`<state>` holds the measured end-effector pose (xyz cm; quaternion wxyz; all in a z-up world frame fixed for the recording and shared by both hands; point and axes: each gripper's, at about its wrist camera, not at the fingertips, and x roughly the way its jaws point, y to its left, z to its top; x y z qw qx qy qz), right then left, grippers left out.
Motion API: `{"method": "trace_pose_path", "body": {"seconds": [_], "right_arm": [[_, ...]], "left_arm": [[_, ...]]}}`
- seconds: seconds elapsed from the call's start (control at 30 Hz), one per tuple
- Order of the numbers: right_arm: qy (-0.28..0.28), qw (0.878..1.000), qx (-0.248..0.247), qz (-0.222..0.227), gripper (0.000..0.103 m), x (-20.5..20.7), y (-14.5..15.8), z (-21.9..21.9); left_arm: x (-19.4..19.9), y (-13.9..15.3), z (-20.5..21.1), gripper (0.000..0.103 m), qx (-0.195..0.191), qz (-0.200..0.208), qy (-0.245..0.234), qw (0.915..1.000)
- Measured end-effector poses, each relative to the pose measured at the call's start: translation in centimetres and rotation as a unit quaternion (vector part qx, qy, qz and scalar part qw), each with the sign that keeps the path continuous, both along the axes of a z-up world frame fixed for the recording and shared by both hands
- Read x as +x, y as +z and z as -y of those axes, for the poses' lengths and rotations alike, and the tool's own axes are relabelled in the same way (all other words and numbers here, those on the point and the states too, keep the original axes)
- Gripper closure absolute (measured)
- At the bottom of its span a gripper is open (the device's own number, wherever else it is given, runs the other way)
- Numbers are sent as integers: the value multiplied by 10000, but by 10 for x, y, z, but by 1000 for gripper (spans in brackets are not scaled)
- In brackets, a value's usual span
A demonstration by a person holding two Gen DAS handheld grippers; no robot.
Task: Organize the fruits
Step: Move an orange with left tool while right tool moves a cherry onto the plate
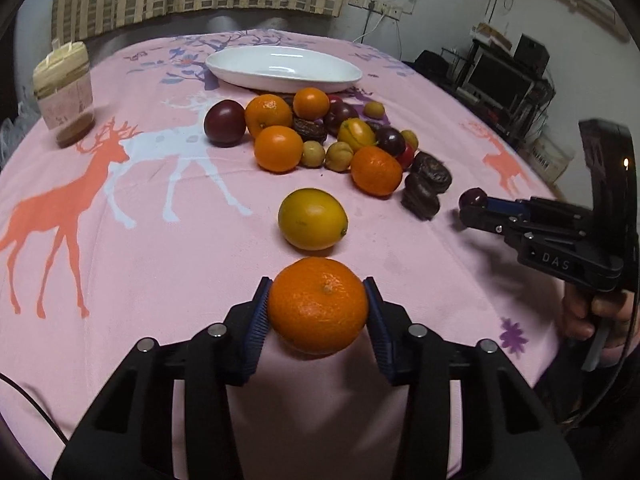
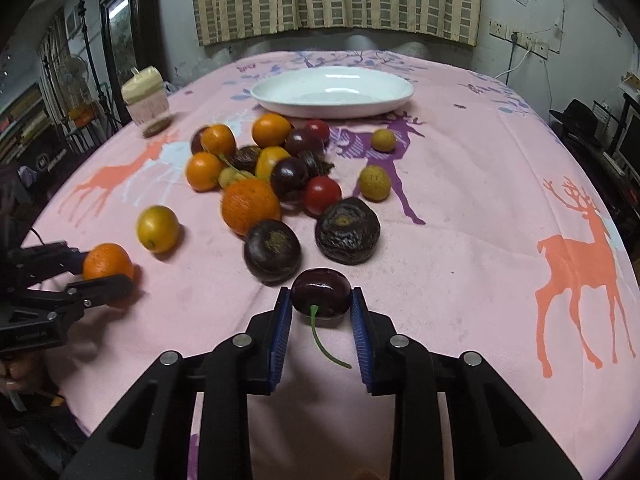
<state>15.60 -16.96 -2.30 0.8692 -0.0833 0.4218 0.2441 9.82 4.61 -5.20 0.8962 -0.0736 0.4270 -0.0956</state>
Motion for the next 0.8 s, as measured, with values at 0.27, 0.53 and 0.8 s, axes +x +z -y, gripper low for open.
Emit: {"method": "trace_pose_path", "body": {"seconds": [0.27,0.53,0.8], "right_arm": [[179,9971,532,509,73,65,52,-23],[-208,9987,464,106,73,221,44,-74],[-128,9995,298,-41,47,256,25,-94]], "left_arm": [[87,64,-20,59,-320,339,-193,9987],[254,72,-29,59,219,223,226,9993],[298,51,-43,19,256,-86,773,9966]]}}
